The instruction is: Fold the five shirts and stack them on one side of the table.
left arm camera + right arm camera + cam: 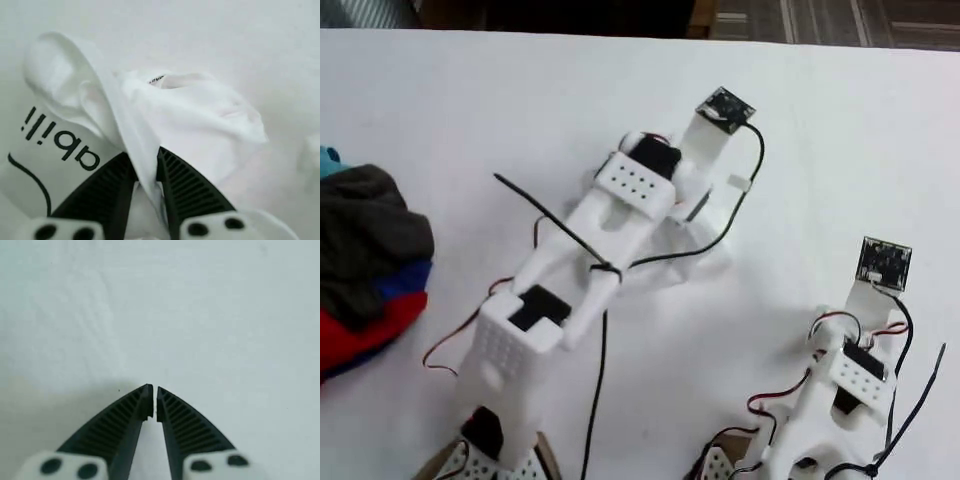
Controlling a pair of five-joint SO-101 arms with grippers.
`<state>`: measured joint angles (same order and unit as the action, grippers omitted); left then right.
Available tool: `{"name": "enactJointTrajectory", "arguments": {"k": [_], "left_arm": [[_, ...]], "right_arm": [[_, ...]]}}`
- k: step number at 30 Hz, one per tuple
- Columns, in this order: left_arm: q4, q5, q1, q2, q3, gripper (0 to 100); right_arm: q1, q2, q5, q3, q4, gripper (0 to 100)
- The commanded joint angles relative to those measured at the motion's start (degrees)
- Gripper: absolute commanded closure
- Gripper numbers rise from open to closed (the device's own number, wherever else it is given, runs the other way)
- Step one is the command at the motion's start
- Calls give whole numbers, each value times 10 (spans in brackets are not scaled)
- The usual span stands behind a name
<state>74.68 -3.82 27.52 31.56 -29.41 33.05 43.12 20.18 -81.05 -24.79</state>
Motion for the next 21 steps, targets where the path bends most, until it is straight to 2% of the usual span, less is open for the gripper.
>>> {"name": "enactJointTrajectory", "arguments": {"k": [1,4,10,14,16,19,21], "left_arm": [[-8,0,5,-6,-27,833],[-7,1,-7,-13,-28,734],[42,-3,-61,-13,-98,766],[52,-4,-91,-6,-97,768],[43,-4,-96,9,-95,808],[40,-1,-91,41,-96,985],[43,-1,-76,62,-96,952]], "right_arm": [[5,14,-3,1,10,975],[5,14,-3,1,10,975],[5,14,-3,1,10,975],[5,14,-3,1,10,974],[0,14,-3,1,12,974],[-11,13,-3,0,13,974],[-10,13,-3,0,13,974]]}}
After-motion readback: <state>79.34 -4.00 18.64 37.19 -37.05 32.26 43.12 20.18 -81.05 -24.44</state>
